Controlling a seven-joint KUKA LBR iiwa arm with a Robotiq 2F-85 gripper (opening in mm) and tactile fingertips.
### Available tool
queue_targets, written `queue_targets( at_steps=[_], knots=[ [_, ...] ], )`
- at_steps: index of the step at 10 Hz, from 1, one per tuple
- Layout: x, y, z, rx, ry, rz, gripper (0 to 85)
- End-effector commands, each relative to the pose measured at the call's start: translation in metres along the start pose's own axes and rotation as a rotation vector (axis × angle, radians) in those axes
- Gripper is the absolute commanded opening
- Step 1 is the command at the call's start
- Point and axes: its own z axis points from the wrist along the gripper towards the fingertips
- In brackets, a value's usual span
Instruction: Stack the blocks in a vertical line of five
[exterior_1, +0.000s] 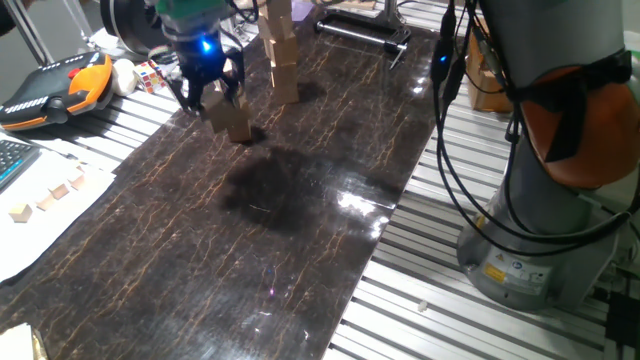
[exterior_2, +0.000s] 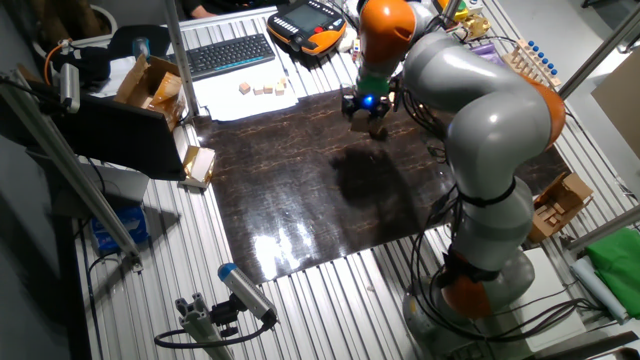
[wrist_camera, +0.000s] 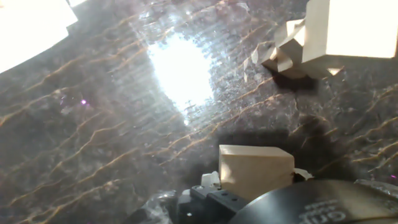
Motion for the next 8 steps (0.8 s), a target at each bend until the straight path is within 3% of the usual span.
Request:
queue_targets(
  at_steps=[1, 2, 4, 6, 8],
  knots=[
    [0.000, 0.000, 0.000, -0.006, -0.014, -0.014, 0.7],
    [0.000, 0.000, 0.000, -0.021, -0.020, -0.022, 0.7],
    [0.000, 0.000, 0.000, -0.005, -0.043, -0.063, 0.7],
    [0.000, 0.000, 0.000, -0.018, -0.043, -0.076, 3.3],
    [-0.007, -0.003, -0.021, -0.010, -0.028, -0.074, 6.3]
  ],
)
